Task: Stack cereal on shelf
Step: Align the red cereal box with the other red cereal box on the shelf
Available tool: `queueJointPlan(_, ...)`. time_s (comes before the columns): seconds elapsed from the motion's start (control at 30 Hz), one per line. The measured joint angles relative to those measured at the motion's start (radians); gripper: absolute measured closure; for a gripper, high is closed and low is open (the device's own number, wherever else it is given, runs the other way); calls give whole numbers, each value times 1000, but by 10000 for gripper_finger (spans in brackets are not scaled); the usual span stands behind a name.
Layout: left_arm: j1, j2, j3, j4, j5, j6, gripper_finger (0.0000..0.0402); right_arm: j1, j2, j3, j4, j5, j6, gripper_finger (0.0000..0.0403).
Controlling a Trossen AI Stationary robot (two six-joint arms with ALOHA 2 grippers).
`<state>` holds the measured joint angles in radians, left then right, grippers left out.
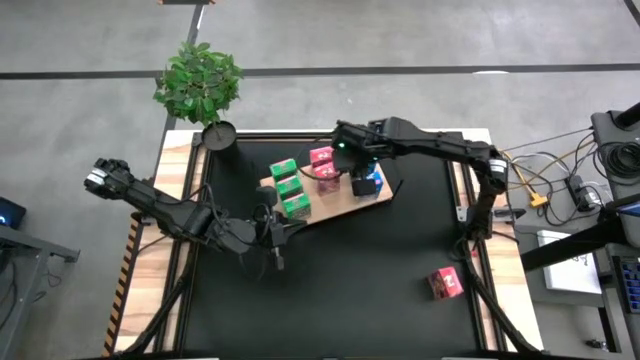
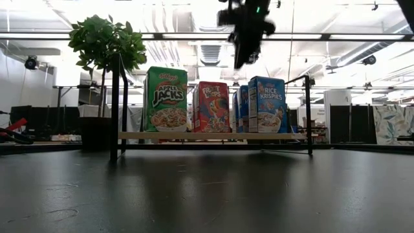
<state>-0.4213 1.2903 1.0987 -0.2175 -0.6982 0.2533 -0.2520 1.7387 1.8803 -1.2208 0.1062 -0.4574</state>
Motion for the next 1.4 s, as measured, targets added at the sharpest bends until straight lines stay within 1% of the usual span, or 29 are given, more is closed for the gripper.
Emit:
queueJointPlan(0.13,0,0,-14,4,7,-46,402,53,-44,13,-85,-127,198,339)
queueJointPlan(0.3,-2,2,-20,6,8,-57,402,139,-99,9,-188,-339,502,339)
queueJointPlan(0.37,-2,2,-20,8,8,-56,402,192,-119,-10,-206,-388,613,339)
queueJointPlan(0.5,-3,2,-20,8,8,-57,402,321,-169,-79,-202,-391,785,339)
queueJointPlan(0.63,-4,2,-20,8,8,-56,402,454,-214,-174,-186,-285,982,339)
queueJointPlan(0.73,-4,2,-20,8,8,-56,402,538,-245,-262,-152,-263,1155,339)
queueJointPlan(0.87,-4,2,-20,7,9,-57,402,654,-305,-399,-106,-264,1413,339)
queueJointPlan(1.07,-4,2,-20,4,9,-57,402,845,-436,-595,-103,-261,1883,339)
queueJointPlan(1.17,-4,3,-20,-1,9,-57,402,928,-502,-671,-104,-213,2088,338)
queueJointPlan(1.23,-4,3,-20,-1,9,-57,402,968,-541,-710,-103,-178,2183,330)
queueJointPlan(1.27,-4,3,-20,-1,9,-57,402,981,-556,-726,-104,-177,2215,322)
queueJointPlan(1.4,-4,3,-20,-1,9,-57,402,999,-597,-769,-102,-184,2254,274)
